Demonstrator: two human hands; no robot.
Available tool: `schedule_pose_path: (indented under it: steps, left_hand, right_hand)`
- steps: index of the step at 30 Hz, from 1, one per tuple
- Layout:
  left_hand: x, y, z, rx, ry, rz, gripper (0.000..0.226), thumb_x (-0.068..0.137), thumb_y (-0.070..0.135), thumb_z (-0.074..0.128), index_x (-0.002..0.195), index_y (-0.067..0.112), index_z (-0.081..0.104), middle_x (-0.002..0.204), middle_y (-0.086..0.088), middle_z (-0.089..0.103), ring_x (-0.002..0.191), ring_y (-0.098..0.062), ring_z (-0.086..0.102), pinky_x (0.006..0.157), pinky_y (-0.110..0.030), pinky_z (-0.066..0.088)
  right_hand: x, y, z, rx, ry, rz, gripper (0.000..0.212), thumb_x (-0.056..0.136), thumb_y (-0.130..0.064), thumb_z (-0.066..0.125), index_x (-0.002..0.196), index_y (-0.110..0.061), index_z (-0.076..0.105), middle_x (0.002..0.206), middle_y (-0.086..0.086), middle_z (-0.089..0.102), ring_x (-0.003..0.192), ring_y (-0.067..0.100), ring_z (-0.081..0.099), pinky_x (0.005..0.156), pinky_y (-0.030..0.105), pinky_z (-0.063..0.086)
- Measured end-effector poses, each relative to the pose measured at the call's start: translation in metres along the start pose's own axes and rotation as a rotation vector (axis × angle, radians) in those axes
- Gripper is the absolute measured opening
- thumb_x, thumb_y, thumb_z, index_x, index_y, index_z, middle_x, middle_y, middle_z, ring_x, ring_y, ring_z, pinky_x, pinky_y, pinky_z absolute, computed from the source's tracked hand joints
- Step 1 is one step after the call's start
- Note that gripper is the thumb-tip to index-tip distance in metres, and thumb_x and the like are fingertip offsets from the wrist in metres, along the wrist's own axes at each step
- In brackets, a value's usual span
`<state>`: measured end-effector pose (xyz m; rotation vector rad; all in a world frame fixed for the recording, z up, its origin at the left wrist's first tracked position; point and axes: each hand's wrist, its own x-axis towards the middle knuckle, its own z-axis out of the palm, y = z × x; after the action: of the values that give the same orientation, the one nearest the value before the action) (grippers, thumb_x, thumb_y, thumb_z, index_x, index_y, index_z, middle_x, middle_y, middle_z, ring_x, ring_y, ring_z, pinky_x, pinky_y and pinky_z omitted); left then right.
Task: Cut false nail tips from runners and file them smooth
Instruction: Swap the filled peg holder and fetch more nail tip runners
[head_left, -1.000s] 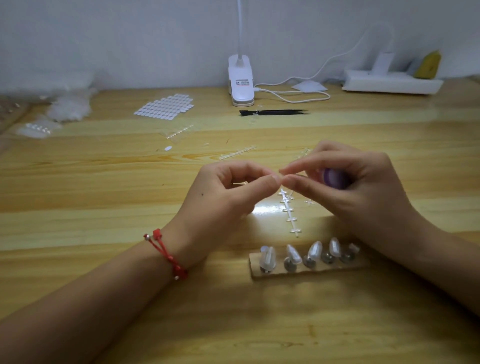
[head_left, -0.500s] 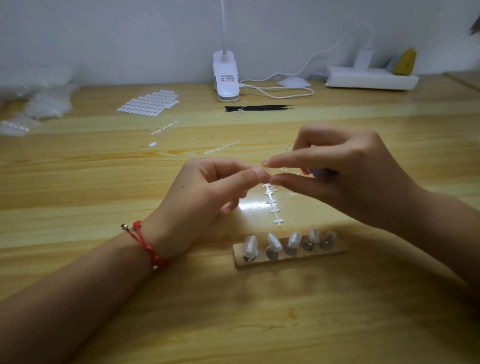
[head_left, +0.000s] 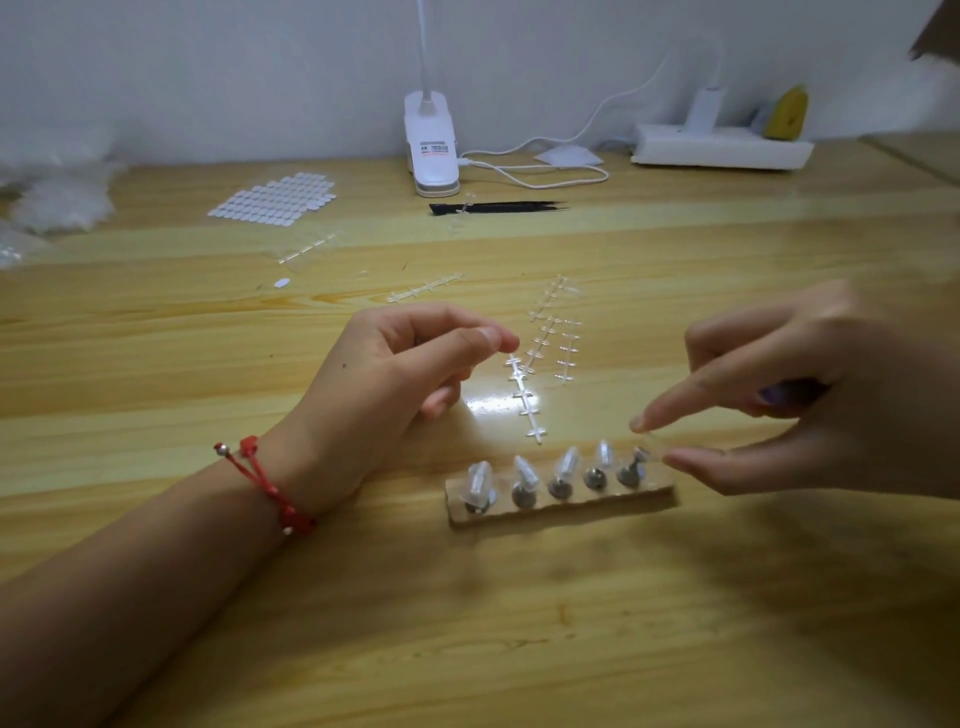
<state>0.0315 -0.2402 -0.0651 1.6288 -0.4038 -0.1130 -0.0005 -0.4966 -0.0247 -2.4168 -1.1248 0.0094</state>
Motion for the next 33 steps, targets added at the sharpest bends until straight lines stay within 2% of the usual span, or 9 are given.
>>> schedule_pose_path:
  steps: [9, 16, 21, 23, 25, 26, 28, 30, 33]
  left_hand:
    - [-0.001, 0.002, 0.001, 0.002, 0.016, -0.017, 0.019, 0.07, 0.03, 0.062, 0.073, 0.017, 0.076, 0.049, 0.01, 0.046, 0.041, -0.005, 0.035, 0.046, -0.012, 0.029]
    - [0.0, -0.001, -0.001, 0.023, 0.003, -0.033, 0.009, 0.077, 0.022, 0.068, 0.076, 0.018, 0.076, 0.049, 0.012, 0.047, 0.042, -0.006, 0.036, 0.047, -0.014, 0.029]
    - [-0.001, 0.002, 0.0, 0.05, -0.024, -0.04, 0.014, 0.07, 0.03, 0.069, 0.076, 0.019, 0.076, 0.051, 0.011, 0.048, 0.044, -0.005, 0.037, 0.048, -0.014, 0.029]
    - [0.0, 0.015, -0.011, 0.166, -0.165, -0.055, 0.019, 0.07, 0.037, 0.075, 0.082, 0.022, 0.074, 0.057, 0.011, 0.053, 0.049, -0.005, 0.043, 0.051, -0.015, 0.033]
    - [-0.002, 0.03, -0.029, 0.468, -0.362, -0.057, 0.048, 0.058, 0.068, 0.071, 0.09, 0.032, 0.068, 0.07, 0.013, 0.061, 0.058, -0.003, 0.051, 0.057, -0.019, 0.04]
    - [-0.004, 0.036, -0.036, 0.662, -0.413, -0.052, 0.062, 0.048, 0.081, 0.066, 0.094, 0.04, 0.063, 0.077, 0.017, 0.062, 0.062, -0.001, 0.053, 0.057, -0.019, 0.042]
    - [-0.013, 0.041, -0.043, 0.975, -0.426, -0.057, 0.076, 0.036, 0.092, 0.058, 0.101, 0.052, 0.052, 0.092, 0.028, 0.056, 0.075, 0.005, 0.054, 0.058, -0.017, 0.045]
    - [-0.021, 0.036, -0.036, 1.156, -0.448, 0.0, 0.071, 0.037, 0.092, 0.053, 0.1, 0.059, 0.046, 0.1, 0.035, 0.049, 0.085, 0.011, 0.05, 0.063, -0.022, 0.047]
    - [-0.021, 0.026, -0.023, 1.192, -0.443, 0.118, 0.048, 0.05, 0.083, 0.05, 0.091, 0.057, 0.054, 0.092, 0.03, 0.055, 0.081, 0.005, 0.054, 0.061, -0.028, 0.049]
  right_hand:
    - [0.004, -0.008, 0.002, -0.017, -0.029, 0.021, 0.023, 0.081, -0.049, 0.065, 0.097, -0.037, 0.076, 0.059, -0.011, 0.045, 0.049, 0.004, 0.037, 0.05, 0.007, 0.028]
    - [0.01, -0.017, -0.001, -0.138, -0.098, 0.041, 0.021, 0.082, -0.053, 0.061, 0.092, -0.04, 0.075, 0.06, -0.013, 0.044, 0.047, 0.005, 0.038, 0.044, 0.017, 0.031]
    - [0.015, -0.025, -0.004, -0.288, -0.146, 0.027, 0.023, 0.079, -0.051, 0.056, 0.082, -0.04, 0.076, 0.056, -0.014, 0.041, 0.043, -0.001, 0.034, 0.04, 0.02, 0.034]
    - [0.015, -0.026, -0.007, -0.301, -0.155, 0.023, 0.026, 0.08, -0.056, 0.053, 0.084, -0.042, 0.076, 0.055, -0.014, 0.042, 0.042, 0.001, 0.036, 0.038, 0.02, 0.034]
    - [0.01, -0.024, -0.012, -0.213, -0.118, 0.033, 0.03, 0.08, -0.062, 0.055, 0.095, -0.042, 0.073, 0.056, -0.013, 0.045, 0.045, 0.003, 0.041, 0.041, 0.017, 0.035]
    - [0.006, -0.021, -0.014, -0.149, -0.081, 0.045, 0.035, 0.08, -0.063, 0.058, 0.102, -0.04, 0.072, 0.058, -0.012, 0.046, 0.047, 0.005, 0.043, 0.044, 0.014, 0.034]
    - [-0.002, -0.011, -0.017, -0.055, -0.011, 0.071, 0.036, 0.079, -0.061, 0.064, 0.106, -0.039, 0.071, 0.061, -0.01, 0.047, 0.05, 0.007, 0.045, 0.049, 0.011, 0.033]
    - [-0.009, 0.001, -0.013, -0.025, 0.051, 0.115, 0.031, 0.078, -0.06, 0.065, 0.1, -0.039, 0.072, 0.063, -0.008, 0.049, 0.052, 0.011, 0.047, 0.051, 0.014, 0.035]
    - [-0.023, 0.018, -0.008, -0.007, 0.139, 0.207, 0.032, 0.078, -0.058, 0.06, 0.092, -0.034, 0.075, 0.063, -0.006, 0.05, 0.056, 0.015, 0.049, 0.053, 0.016, 0.036]
